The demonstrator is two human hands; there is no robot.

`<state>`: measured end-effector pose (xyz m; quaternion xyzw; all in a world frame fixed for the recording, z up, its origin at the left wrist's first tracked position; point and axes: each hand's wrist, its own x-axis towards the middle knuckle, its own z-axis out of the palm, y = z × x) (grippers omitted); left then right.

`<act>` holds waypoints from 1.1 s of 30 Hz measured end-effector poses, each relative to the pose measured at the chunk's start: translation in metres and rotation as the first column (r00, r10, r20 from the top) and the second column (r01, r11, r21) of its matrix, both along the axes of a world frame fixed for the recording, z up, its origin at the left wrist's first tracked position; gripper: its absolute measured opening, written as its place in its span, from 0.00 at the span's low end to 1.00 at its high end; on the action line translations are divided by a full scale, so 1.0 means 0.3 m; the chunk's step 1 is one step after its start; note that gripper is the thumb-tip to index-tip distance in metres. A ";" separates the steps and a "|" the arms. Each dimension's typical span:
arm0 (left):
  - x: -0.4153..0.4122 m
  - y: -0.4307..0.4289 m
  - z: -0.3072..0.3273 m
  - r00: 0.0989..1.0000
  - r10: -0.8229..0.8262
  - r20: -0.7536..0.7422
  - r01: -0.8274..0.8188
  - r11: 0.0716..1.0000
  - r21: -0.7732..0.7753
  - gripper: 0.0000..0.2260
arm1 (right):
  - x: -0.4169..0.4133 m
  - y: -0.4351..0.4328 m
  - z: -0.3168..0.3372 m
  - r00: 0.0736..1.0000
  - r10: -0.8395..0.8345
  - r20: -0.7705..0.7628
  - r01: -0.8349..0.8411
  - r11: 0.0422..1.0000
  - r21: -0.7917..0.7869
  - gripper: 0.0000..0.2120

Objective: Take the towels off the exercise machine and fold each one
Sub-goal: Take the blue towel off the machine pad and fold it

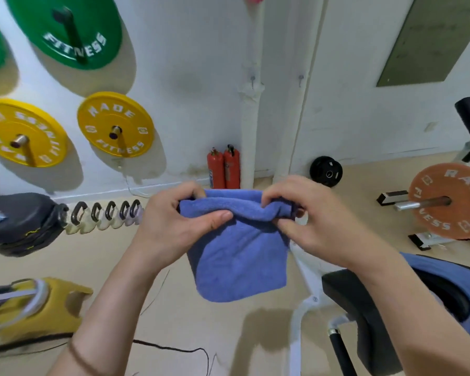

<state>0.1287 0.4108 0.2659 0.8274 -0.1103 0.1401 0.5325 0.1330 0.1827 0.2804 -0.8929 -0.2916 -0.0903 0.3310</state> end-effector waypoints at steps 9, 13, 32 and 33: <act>0.104 0.016 0.094 0.998 -0.070 0.005 0.069 0.995 0.068 0.17 | 0.139 0.034 0.068 0.975 -0.222 -0.029 0.219 0.971 -0.093 0.07; 0.237 -0.016 0.077 0.992 -0.122 0.026 0.120 0.990 0.079 0.13 | 0.244 -0.005 0.053 0.901 -0.166 -0.401 0.319 0.879 0.354 0.11; 1.305 -0.325 0.158 0.954 -0.297 -0.049 0.295 0.954 -0.052 0.16 | 1.334 -0.316 0.081 0.896 -0.057 -0.441 0.305 0.800 0.517 0.08; 1.354 -0.333 0.150 0.961 -0.274 -0.049 0.271 0.961 -0.057 0.14 | 1.396 -0.315 0.057 0.901 -0.087 -0.424 0.310 0.814 0.491 0.08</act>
